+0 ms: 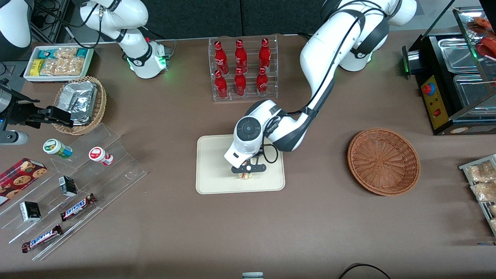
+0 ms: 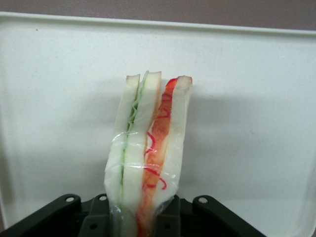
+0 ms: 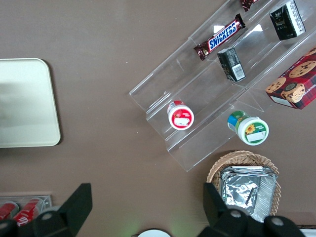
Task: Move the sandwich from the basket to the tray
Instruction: 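Lower the sandwich onto the tray and open the left gripper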
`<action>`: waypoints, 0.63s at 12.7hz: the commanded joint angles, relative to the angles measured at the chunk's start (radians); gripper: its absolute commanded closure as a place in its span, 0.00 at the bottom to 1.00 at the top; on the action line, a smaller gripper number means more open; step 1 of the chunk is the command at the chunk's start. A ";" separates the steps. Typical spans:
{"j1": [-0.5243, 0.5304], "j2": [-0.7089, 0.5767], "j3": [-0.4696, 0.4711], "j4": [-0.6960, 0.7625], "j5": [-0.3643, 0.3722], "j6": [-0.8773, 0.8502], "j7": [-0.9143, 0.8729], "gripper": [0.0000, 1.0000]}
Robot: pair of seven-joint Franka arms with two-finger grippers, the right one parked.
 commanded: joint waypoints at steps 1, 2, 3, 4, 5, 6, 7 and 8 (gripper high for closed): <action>-0.017 0.038 0.009 0.052 0.020 0.004 -0.062 0.91; -0.017 0.040 0.009 0.050 0.020 0.004 -0.062 0.90; -0.017 0.045 0.010 0.050 0.020 0.006 -0.064 0.87; -0.019 0.046 0.010 0.050 0.020 0.006 -0.065 0.81; -0.019 0.045 0.010 0.050 0.020 0.006 -0.065 0.74; -0.019 0.045 0.010 0.049 0.021 0.006 -0.065 0.54; -0.019 0.040 0.012 0.049 0.021 0.004 -0.064 0.15; -0.019 0.028 0.012 0.049 0.029 -0.006 -0.064 0.00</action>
